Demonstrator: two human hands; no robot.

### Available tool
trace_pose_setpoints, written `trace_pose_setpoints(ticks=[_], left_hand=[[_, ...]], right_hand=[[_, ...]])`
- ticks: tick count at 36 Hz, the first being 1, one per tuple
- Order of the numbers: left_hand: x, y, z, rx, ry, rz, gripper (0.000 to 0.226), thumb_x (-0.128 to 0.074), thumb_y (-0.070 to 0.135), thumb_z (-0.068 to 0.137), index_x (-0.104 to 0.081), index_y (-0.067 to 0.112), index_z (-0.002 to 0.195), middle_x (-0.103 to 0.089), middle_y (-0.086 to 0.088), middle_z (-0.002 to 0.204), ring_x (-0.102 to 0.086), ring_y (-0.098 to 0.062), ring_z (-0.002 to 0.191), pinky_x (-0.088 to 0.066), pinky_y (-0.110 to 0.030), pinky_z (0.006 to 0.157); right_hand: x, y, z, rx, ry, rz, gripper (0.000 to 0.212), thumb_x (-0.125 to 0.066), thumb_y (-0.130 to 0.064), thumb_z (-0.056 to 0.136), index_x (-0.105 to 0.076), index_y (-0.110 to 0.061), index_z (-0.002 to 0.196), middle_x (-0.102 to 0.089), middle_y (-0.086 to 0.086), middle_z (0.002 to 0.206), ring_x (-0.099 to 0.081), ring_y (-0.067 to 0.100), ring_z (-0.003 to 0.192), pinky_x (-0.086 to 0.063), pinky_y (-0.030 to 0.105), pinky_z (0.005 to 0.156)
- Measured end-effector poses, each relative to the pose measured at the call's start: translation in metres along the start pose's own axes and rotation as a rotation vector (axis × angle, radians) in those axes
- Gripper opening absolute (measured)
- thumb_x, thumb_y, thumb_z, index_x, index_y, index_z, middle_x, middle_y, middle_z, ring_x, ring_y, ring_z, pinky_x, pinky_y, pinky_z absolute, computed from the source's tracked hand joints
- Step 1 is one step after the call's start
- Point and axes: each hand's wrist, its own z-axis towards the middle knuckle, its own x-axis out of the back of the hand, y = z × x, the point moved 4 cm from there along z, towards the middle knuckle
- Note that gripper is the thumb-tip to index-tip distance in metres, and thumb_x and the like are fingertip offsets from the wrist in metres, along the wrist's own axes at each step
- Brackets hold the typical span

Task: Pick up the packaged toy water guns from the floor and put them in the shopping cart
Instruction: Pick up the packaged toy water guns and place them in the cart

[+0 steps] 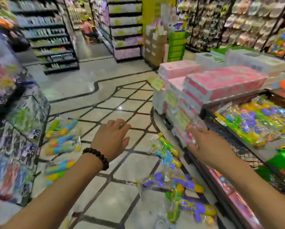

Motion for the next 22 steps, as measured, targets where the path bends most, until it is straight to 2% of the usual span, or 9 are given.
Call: trace_pose_setpoints(ticks=[2, 7, 10, 16, 22], left_hand=[[-0.008, -0.008, 0.019, 0.01, -0.003, 0.014, 0.041, -0.066, 0.04, 0.089, -0.059, 0.026, 0.127, -0.057, -0.002, 0.132, -0.058, -0.03, 0.11, -0.052, -0.047, 0.083], [-0.013, -0.01, 0.084, 0.003, 0.01, -0.001, 0.043, -0.066, 0.04, 0.09, -0.06, 0.026, 0.13, -0.058, -0.003, 0.134, -0.058, -0.03, 0.114, -0.054, -0.049, 0.086], [-0.013, -0.011, 0.129, -0.015, 0.027, -0.005, 0.043, -0.066, 0.042, 0.091, -0.059, 0.028, 0.132, -0.058, -0.002, 0.135, -0.057, -0.028, 0.117, -0.053, -0.048, 0.088], [-0.031, -0.028, 0.193, 0.0, 0.029, -0.032, 0.045, -0.068, 0.041, 0.09, -0.057, 0.029, 0.132, -0.059, 0.001, 0.135, -0.057, -0.026, 0.116, -0.051, -0.045, 0.089], [-0.052, -0.075, 0.228, -0.004, 0.003, -0.026, 0.044, -0.065, 0.041, 0.091, -0.053, 0.03, 0.133, -0.057, 0.0, 0.137, -0.056, -0.027, 0.117, -0.052, -0.046, 0.089]], right_hand=[[-0.008, 0.003, 0.026, 0.014, -0.01, 0.017, 0.055, -0.051, -0.047, 0.096, -0.041, -0.028, 0.147, -0.054, 0.006, 0.14, -0.056, 0.033, 0.121, -0.052, 0.04, 0.09], [-0.005, 0.016, 0.088, 0.003, -0.011, 0.054, 0.06, -0.049, -0.047, 0.1, -0.034, -0.03, 0.155, -0.046, 0.002, 0.149, -0.047, 0.031, 0.132, -0.048, 0.041, 0.095], [0.001, 0.026, 0.13, 0.003, -0.009, 0.097, 0.061, -0.049, -0.047, 0.099, -0.035, -0.028, 0.155, -0.048, 0.005, 0.148, -0.051, 0.033, 0.128, -0.049, 0.044, 0.099], [0.004, 0.028, 0.213, 0.035, 0.015, 0.108, 0.06, -0.049, -0.05, 0.098, -0.036, -0.028, 0.153, -0.048, 0.005, 0.148, -0.052, 0.033, 0.127, -0.051, 0.042, 0.094], [-0.004, -0.006, 0.282, 0.066, -0.03, 0.093, 0.054, -0.048, -0.051, 0.099, -0.038, -0.03, 0.147, -0.049, 0.004, 0.142, -0.05, 0.032, 0.126, -0.052, 0.044, 0.089]])
